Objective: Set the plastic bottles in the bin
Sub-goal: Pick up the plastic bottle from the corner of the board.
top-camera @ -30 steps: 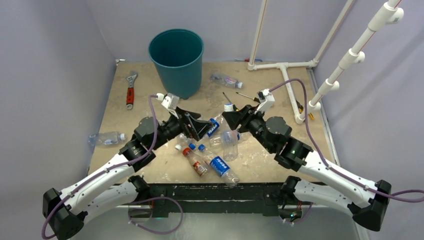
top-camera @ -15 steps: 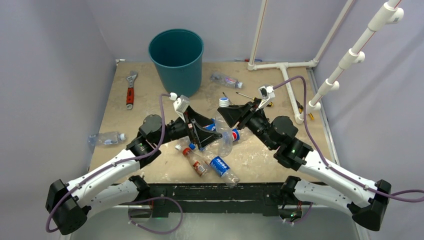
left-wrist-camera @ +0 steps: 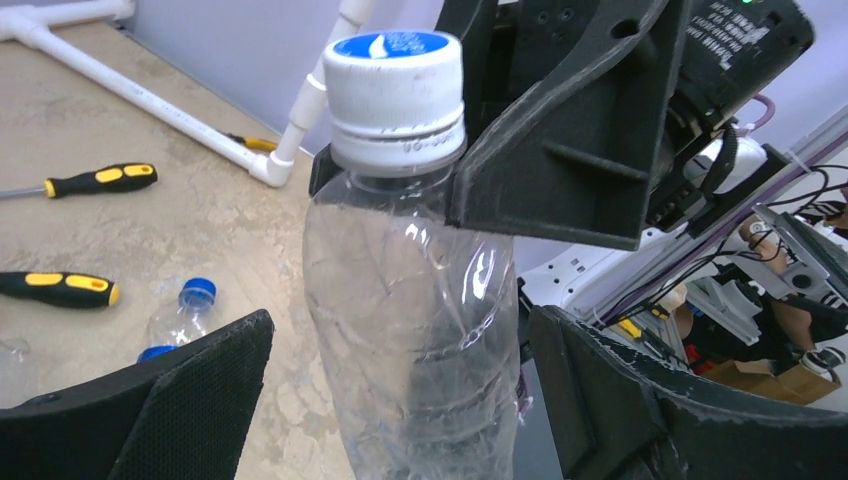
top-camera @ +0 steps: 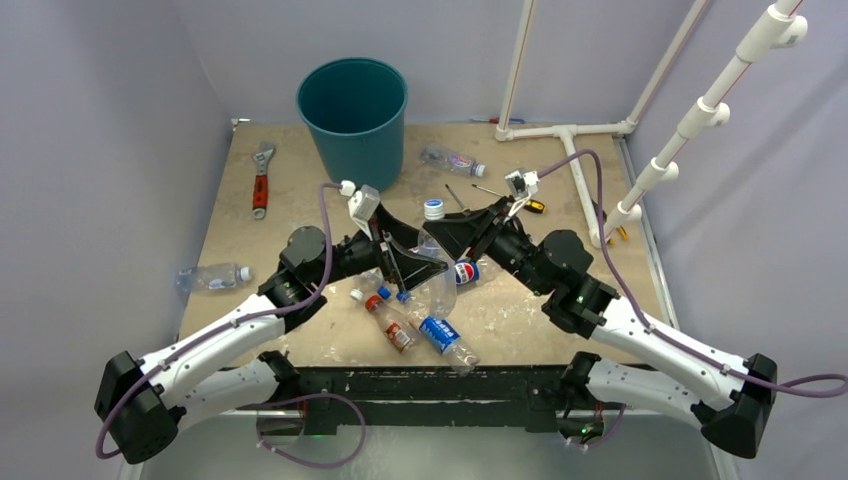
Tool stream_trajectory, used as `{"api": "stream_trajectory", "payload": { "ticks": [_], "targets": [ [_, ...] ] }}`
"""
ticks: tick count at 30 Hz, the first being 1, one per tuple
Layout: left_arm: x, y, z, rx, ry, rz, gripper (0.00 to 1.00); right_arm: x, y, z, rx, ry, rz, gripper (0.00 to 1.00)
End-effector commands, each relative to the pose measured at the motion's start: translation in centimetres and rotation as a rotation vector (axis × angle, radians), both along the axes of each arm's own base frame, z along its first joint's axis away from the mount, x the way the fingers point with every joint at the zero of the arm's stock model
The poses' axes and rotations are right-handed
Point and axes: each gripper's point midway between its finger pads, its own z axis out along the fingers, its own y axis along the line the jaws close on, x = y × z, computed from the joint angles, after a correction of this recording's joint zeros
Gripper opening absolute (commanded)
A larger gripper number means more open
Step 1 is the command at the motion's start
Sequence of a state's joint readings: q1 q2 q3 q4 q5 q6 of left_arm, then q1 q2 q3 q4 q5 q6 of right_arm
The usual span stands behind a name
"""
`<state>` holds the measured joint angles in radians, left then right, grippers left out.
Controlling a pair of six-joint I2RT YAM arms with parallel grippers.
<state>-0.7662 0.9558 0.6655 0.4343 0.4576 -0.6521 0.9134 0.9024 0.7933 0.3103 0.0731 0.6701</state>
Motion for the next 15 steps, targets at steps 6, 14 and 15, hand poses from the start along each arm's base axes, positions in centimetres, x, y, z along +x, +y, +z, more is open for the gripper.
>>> {"api": "stream_trajectory", "payload": {
  "ticks": [6, 14, 15],
  "targets": [
    [-0.87, -0.41, 4.37, -0.116, -0.091, -0.059, 0.86, -1.56, 0.43, 4.11, 0.119, -0.081, 0.093, 0.27],
    [-1.16, -0.18, 4.80, -0.136, -0.105, -0.063, 0.48, -1.98, 0.88, 4.36, 0.124, -0.089, 0.130, 0.35],
    [-1.16, -0.13, 4.92, -0.139, -0.107, -0.060, 0.45, -2.01, 0.89, 4.39, 0.124, -0.090, 0.132, 0.39]
  ]
}}
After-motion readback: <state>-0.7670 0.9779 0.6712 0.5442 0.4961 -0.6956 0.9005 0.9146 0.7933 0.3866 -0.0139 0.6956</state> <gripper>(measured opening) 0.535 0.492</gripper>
